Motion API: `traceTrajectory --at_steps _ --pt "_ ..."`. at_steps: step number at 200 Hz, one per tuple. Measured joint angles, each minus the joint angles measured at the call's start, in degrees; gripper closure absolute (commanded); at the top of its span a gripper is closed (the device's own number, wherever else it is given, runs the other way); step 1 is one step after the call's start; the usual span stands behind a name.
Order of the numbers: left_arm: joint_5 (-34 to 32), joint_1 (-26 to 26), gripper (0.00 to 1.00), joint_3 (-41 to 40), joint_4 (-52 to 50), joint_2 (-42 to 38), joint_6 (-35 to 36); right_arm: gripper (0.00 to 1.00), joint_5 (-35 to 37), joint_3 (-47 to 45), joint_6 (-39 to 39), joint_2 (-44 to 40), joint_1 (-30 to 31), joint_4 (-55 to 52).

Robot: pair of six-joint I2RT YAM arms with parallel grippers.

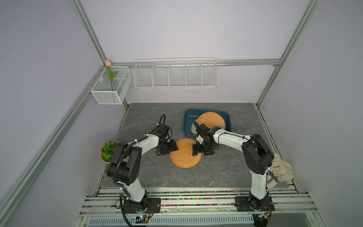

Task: Put the coasters into the storage box
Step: Pick up the coaster from the center of the board.

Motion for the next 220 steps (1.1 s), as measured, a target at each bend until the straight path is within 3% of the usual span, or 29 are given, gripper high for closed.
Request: traceTrajectory --at_steps 142,166,206,220 --pt "-0.4 -0.2 0.42 -0.9 0.9 -0.3 -0.7 0.24 -2.8 2.6 1.1 2.5 1.9 1.2" --pt "-0.6 -0.2 0.56 -1.2 1.0 -0.3 -1.2 0.24 -2.7 2.6 1.1 2.6 1.9 1.1" --pt "-1.4 -0.3 0.91 -2.0 0.7 -0.3 -1.6 0.22 -2.9 2.6 1.0 2.6 1.9 1.1" --pt "-1.8 -0.3 1.00 -2.4 0.5 -0.5 -1.6 0.22 -3.0 2.6 1.1 2.6 1.9 1.1"
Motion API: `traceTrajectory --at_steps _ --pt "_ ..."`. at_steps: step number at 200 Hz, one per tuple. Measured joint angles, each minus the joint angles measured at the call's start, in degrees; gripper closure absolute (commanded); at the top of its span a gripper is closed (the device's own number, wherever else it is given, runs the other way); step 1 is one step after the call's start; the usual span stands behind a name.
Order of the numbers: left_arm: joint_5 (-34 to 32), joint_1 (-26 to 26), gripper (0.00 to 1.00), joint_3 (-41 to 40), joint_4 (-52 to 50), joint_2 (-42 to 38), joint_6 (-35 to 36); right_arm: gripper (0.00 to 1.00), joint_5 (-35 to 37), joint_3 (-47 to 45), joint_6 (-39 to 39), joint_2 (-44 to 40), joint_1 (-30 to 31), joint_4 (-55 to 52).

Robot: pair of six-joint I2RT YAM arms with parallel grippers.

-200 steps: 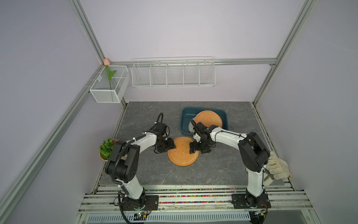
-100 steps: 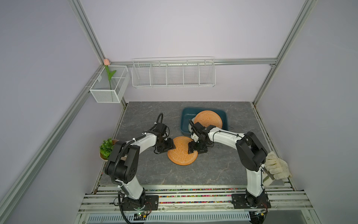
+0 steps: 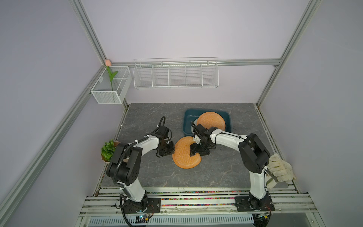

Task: Put the coasters into the storage box
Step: Pick up the coaster from the center of the board.

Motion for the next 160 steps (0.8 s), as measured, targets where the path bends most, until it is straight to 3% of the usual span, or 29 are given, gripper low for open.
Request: traceTrajectory --at_steps 32,76,103,160 --pt "-0.3 -0.1 1.00 -0.6 0.3 -0.7 -0.1 0.25 -0.1 0.0 0.0 -0.1 0.0 0.0" --pt "-0.5 -0.2 1.00 -0.7 0.4 -0.8 -0.4 0.64 -0.4 -1.0 0.5 -0.1 0.1 0.3" --pt "-0.5 -0.2 1.00 -0.9 0.6 -1.0 -0.8 0.77 -1.5 -1.2 0.3 -0.1 0.3 1.0" --pt "0.7 -1.6 0.65 -2.5 -1.3 -3.4 -2.0 0.88 -2.5 -1.5 -0.7 -5.5 1.0 -0.7"
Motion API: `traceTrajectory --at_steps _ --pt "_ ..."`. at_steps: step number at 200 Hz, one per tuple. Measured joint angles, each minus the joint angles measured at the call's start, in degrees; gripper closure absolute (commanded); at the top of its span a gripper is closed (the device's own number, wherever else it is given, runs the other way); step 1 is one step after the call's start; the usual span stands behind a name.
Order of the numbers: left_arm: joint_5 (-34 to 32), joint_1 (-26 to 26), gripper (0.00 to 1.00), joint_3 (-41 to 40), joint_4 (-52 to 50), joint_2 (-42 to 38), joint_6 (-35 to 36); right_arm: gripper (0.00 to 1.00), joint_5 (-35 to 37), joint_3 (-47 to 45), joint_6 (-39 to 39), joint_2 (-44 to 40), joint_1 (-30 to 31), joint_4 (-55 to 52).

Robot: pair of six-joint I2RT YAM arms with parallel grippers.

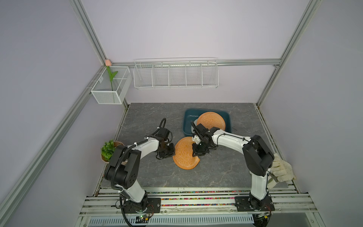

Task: Put the coasters into the storage box
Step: Pick up the coaster from the center of the board, then place the coaster in the storage box.

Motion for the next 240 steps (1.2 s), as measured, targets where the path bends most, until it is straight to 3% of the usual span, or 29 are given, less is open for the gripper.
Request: traceTrajectory --at_steps 20,67,113,186,240 --pt "0.5 -0.3 0.55 -0.4 -1.0 -1.2 -0.7 0.89 0.0 0.0 -0.7 -4.3 0.0 -2.6" --pt "1.0 -0.3 0.44 -0.5 -0.8 -4.5 -2.1 0.89 1.4 3.8 -2.7 -11.6 -2.1 -10.8" --pt "1.6 -0.3 0.40 -0.4 0.3 -5.0 -2.6 0.89 2.7 10.9 -4.9 -12.3 -9.6 -14.6" --pt "2.3 -0.3 0.39 0.9 0.8 -5.0 -2.9 0.89 3.0 24.5 -7.3 1.6 -20.0 -11.6" --pt "2.3 -0.3 0.38 0.9 1.4 -5.0 -3.5 0.88 3.2 29.6 -7.3 12.1 -24.3 -9.4"
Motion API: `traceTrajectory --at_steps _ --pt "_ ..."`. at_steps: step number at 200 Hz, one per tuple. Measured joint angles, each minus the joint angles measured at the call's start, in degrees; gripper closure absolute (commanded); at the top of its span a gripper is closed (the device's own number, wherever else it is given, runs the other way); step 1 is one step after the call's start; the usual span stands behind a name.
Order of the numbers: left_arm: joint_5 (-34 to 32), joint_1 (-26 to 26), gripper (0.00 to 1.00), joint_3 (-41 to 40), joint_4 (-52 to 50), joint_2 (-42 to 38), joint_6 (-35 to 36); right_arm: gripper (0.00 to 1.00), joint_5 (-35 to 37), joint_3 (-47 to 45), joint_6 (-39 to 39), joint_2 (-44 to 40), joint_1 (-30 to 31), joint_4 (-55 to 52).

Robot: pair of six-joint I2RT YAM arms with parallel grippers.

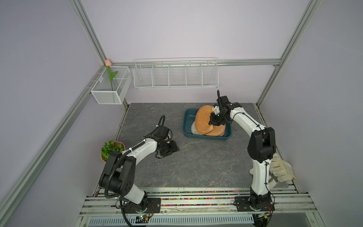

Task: Put the coasters into the storage box
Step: Place the coaster in the storage box.

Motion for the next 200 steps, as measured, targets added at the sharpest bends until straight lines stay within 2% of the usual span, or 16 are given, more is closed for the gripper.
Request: traceTrajectory --at_steps 46,56,90,116,168,178,190,200 --pt "0.0 0.0 0.38 0.0 0.2 -0.2 -0.5 0.85 1.2 3.7 -0.9 5.9 -0.7 -2.4" --pt "0.0 0.0 0.38 0.0 0.2 -0.3 -0.5 0.78 1.7 3.7 -1.1 6.3 -0.8 -2.9" --pt "0.0 0.0 0.38 0.0 0.2 -0.5 -0.5 0.39 4.9 3.3 -2.4 6.3 -1.1 -5.4" --pt "0.0 0.0 0.38 0.0 0.2 -0.5 -0.7 0.26 6.8 2.5 -2.9 6.3 -1.3 -7.1" --pt "-1.4 0.0 0.36 0.0 0.2 -1.6 -0.6 0.10 8.2 -0.8 -3.0 3.7 -1.3 -7.4" --pt "-1.9 0.0 0.34 0.0 0.2 -2.2 -0.6 0.06 8.3 -2.5 -3.3 1.9 -1.3 -7.1" --pt "-3.1 0.0 0.27 0.0 0.2 -3.1 -0.3 0.00 8.2 -4.8 -3.5 -1.0 -1.3 -6.3" --pt "-4.3 0.0 0.21 0.0 0.0 -3.9 0.4 0.05 8.2 -6.8 -3.5 -3.7 -1.3 -5.4"
